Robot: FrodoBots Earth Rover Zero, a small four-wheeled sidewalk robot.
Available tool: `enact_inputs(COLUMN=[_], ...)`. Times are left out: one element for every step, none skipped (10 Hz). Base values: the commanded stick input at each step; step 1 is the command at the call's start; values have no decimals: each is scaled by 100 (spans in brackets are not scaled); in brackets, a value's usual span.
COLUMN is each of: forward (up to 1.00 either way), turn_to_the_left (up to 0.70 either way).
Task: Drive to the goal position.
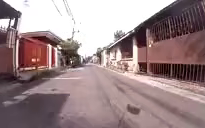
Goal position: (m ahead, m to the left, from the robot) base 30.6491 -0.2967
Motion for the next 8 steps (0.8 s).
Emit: enact_inputs(forward=[85,85,85,85,85,85,85,85], turn_to_the_left=[0,6,34,34,25,12,0,0])
